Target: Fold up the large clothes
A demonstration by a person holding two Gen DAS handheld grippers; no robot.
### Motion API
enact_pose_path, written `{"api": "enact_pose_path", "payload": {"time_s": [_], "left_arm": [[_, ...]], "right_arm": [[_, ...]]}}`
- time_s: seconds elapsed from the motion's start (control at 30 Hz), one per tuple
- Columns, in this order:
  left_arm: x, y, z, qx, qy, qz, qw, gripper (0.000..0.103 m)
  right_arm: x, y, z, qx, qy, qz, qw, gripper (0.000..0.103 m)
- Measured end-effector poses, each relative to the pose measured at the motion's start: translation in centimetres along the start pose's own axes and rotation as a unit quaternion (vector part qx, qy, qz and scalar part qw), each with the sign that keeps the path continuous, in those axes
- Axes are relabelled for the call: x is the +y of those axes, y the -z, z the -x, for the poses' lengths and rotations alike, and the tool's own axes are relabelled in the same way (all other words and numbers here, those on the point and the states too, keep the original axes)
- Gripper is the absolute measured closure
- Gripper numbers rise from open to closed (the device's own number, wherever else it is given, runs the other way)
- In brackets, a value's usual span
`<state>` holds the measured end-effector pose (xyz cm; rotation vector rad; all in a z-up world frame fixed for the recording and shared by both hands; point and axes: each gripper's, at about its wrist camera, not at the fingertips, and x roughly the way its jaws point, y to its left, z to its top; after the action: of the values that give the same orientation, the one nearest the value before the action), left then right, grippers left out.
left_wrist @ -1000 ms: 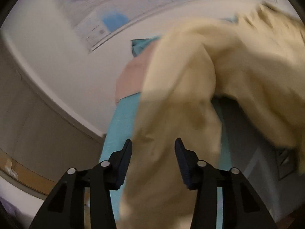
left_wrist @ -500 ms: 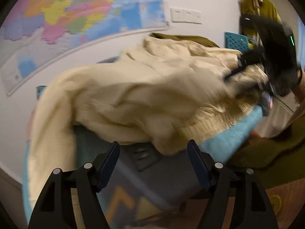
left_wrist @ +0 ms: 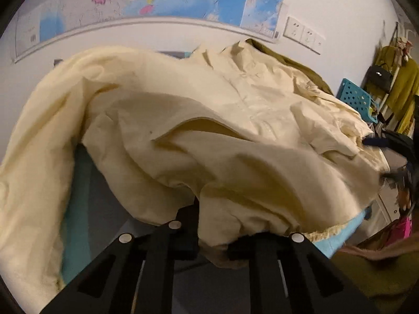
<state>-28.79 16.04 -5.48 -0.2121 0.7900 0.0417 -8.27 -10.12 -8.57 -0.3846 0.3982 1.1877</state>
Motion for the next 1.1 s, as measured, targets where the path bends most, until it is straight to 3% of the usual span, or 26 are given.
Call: {"api": "enact_pose_path", "payload": {"time_s": [0.1,0.17,0.23,0.33,0.37,0.4,0.43,0.5,0.53,0.63,0.67,0.7,0.73,0.77,0.83,0.87,0.9,0.97,1.1], "left_arm": [[0.3,0.4,2.2,0.019,-0.001,-0.011,0.9998,0.092],[0.4,0.7,3.1,0.038,-0.015,-0.023,0.9989,0.092],[0.9,1.3,3.1,0.074,-0.028,-0.026,0.9965,0.090],[0.0,2.0,1.1,0.109,-0.080,-0.066,0.9887,0.084],[-0.5,1.9,1.0,0.105,-0.087,-0.076,0.9878,0.080],[-1.0,1.7,1.1,0.098,-0.091,-0.089,0.9869,0.063],[-1.2,1.5,1.4,0.088,-0.089,-0.098,0.9873,0.057],[-1.1,0.9,2.8,0.067,-0.076,-0.103,0.9894,0.057],[-0.8,0.6,3.6,0.057,-0.069,-0.105,0.9904,0.053],[-0.3,0.5,6.8,0.017,-0.049,-0.114,0.9921,0.040],[-0.1,0.7,7.9,0.004,-0.037,-0.118,0.9923,0.040],[-0.2,0.9,8.4,-0.008,-0.033,-0.121,0.9921,0.039],[-0.1,0.7,8.9,-0.022,-0.034,-0.124,0.9915,0.033],[0.2,0.4,9.6,-0.036,-0.039,-0.123,0.9910,0.030],[0.4,-0.6,10.5,-0.068,-0.040,-0.114,0.9904,0.031],[0.6,-1.3,11.1,-0.090,-0.022,-0.109,0.9898,0.031],[0.8,-1.7,11.8,-0.109,0.001,-0.106,0.9883,0.030],[0.6,-2.6,12.3,-0.137,0.009,-0.102,0.9853,0.023],[-1.0,-5.1,9.3,-0.122,-0.023,-0.109,0.9862,0.022]], "right_arm": [[-5.5,2.4,4.0,-0.023,0.051,-0.118,0.991,0.035],[-8.0,4.1,5.6,-0.016,0.099,-0.167,0.981,0.033],[-10.3,6.2,6.7,-0.014,0.119,-0.213,0.970,0.033],[-12.1,8.4,6.4,0.013,0.136,-0.262,0.955,0.032],[-12.4,8.9,5.9,0.017,0.126,-0.271,0.954,0.032],[-12.3,9.2,5.5,0.022,0.113,-0.273,0.955,0.034],[-12.2,9.4,5.1,0.027,0.109,-0.269,0.957,0.040],[-11.9,9.7,4.5,0.032,0.106,-0.259,0.959,0.085],[-12.2,9.5,4.6,0.029,0.107,-0.262,0.959,0.094],[-13.2,10.3,6.3,0.000,0.101,-0.294,0.951,0.097],[-13.5,10.7,6.7,-0.002,0.091,-0.301,0.949,0.090],[-14.2,11.3,6.9,-0.001,0.064,-0.320,0.945,0.067],[-14.8,11.7,7.3,-0.006,0.056,-0.335,0.940,0.053],[-15.6,12.1,8.2,-0.027,0.071,-0.358,0.931,0.033],[-16.8,12.6,9.5,-0.082,0.052,-0.394,0.914,0.030],[-17.5,12.8,9.9,-0.107,0.043,-0.410,0.905,0.030],[-18.2,12.9,10.2,-0.126,0.043,-0.423,0.896,0.026],[-19.9,13.0,10.0,-0.145,0.059,-0.445,0.882,0.024],[-23.6,14.1,9.3,-0.184,0.056,-0.513,0.836,0.023]]}}
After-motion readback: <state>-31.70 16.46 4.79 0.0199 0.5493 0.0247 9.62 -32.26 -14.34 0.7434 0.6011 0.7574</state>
